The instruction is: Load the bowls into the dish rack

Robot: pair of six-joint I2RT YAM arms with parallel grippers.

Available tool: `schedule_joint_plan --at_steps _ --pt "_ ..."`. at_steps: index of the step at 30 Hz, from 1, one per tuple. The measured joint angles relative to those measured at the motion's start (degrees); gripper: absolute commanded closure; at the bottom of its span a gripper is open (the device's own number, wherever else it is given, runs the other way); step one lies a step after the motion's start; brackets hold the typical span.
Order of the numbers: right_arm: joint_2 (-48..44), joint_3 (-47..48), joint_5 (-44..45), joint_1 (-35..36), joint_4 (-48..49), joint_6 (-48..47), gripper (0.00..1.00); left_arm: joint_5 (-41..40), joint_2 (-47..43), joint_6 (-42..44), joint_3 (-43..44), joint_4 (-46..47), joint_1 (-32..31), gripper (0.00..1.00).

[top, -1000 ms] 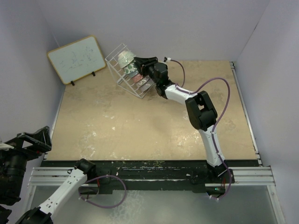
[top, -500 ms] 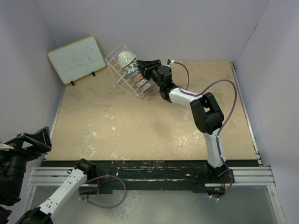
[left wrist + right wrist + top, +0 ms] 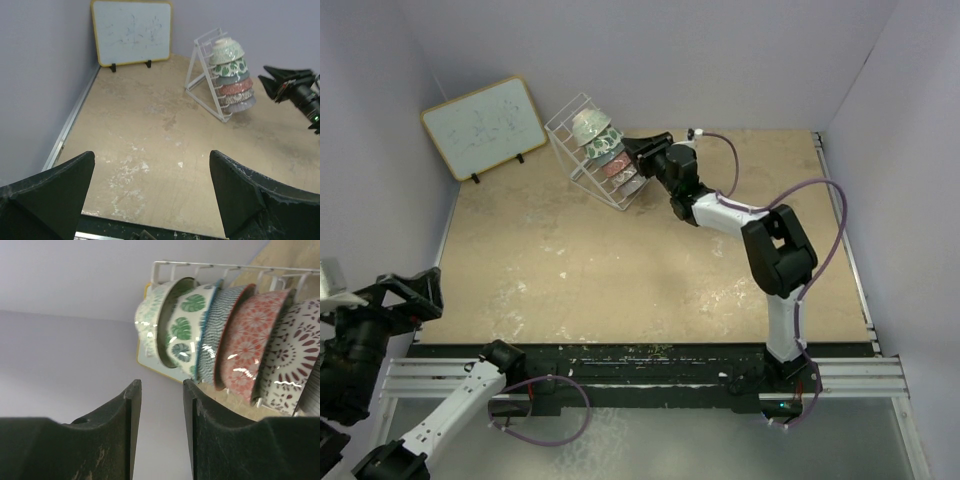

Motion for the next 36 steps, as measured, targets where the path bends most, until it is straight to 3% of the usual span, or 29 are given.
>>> schedule_joint_plan --at_steps 8,21,27,36 --pt "-13.2 -5.9 0.1 -0.1 -3.5 -12.9 0.58 6.8 6.3 0.0 -7.3 2.1 -0.3 0.01" --pt "-32.3 -12.1 4.7 0.0 -24.6 -40.6 0.52 20.9 17.5 -1.2 -17.6 12.6 -0.4 0.01" --pt "-36.9 -17.9 5.7 -0.1 -28.7 -45.1 0.50 20.3 18.5 -3.8 -18.7 15.6 -0.4 0.01" --pt "-36.9 -18.1 5.6 0.0 -31.0 -47.3 0.50 10.2 21.3 -13.2 -18.8 13.4 -0.4 0.01"
